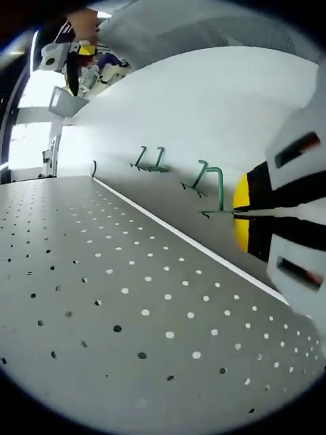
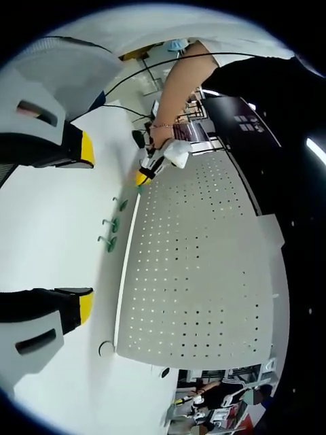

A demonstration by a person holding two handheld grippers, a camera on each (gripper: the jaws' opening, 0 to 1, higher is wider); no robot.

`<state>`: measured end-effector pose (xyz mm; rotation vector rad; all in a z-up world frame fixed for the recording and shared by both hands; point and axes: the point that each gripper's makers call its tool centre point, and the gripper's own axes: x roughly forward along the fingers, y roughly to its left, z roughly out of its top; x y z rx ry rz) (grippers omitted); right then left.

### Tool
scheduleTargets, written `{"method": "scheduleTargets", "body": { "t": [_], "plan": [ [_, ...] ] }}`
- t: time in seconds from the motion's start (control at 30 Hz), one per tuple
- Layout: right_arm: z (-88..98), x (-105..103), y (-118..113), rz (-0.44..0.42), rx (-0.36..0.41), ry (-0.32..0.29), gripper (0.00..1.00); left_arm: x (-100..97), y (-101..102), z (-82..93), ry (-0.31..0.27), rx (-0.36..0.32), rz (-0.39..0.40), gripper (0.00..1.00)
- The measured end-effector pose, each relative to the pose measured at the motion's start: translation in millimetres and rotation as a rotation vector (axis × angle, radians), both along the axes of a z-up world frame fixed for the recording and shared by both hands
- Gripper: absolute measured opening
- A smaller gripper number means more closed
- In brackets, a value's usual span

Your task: Insert the hook assembly into the mounting plate slot until the hook locks in place.

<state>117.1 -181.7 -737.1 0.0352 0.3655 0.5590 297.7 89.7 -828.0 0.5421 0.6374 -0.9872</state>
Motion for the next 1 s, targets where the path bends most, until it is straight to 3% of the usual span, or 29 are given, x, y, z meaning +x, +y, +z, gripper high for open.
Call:
{"method": "scheduleTargets", "body": {
  "t": [0.27,0.57,1.0],
  "plan": [
    [4.8,0.9,1.3,-0.002,0.009,-0.013,0.69,-6.4,-13.9,27.1,-0.045,-0.121,0.027,0.01],
    [7.9,0.7,1.5,-0.004,0.017,-0.021,0.69,-13.7,-18.2,44.1,-0.074,-0.183,0.047,0.02],
    [7.4,-1.9,1.1,-0.007,0.030,-0.018,0.68,-29.4,-30.6,86.7,-0.140,-0.334,0.100,0.02]
  ]
}}
